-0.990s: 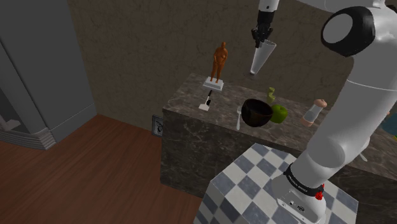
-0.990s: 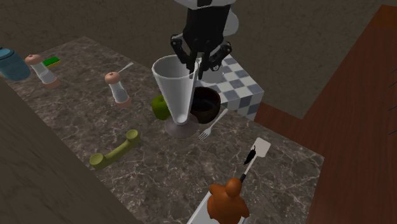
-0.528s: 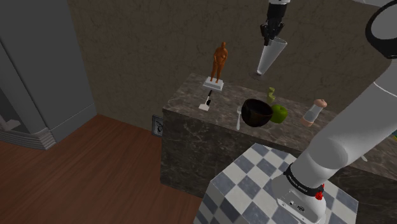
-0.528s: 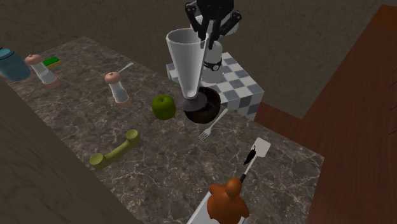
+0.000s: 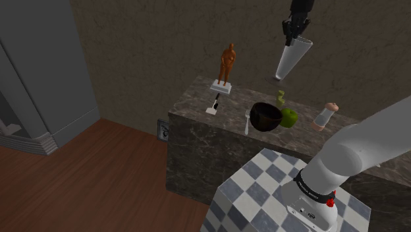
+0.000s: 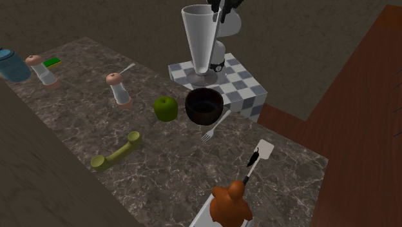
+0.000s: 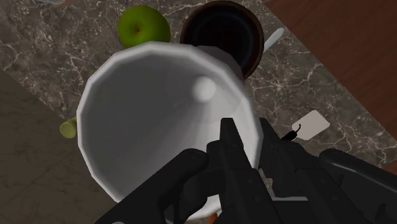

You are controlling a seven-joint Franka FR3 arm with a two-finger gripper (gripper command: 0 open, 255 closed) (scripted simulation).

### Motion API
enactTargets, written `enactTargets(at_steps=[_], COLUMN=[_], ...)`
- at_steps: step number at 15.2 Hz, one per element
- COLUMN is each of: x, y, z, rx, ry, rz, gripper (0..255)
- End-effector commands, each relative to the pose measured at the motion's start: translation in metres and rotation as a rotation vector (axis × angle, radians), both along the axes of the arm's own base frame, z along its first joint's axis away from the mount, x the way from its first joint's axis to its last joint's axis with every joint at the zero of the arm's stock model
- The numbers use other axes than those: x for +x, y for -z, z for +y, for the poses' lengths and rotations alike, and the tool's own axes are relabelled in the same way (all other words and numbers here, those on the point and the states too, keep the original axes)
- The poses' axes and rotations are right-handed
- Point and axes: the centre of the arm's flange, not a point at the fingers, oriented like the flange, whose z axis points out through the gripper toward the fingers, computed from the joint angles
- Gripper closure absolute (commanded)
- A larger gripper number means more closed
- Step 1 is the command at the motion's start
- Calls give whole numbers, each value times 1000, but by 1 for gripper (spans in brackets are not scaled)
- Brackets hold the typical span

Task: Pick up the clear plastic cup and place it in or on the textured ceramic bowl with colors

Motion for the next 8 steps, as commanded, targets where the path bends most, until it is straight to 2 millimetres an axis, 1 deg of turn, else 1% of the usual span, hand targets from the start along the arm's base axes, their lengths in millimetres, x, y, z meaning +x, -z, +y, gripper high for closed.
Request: enactTargets(at_steps=[1, 8], x=[-23, -23], y=[-11, 26], z=[21, 21], rx=[-1, -1], ry=[1, 1], rz=[0, 0], gripper=[255, 255])
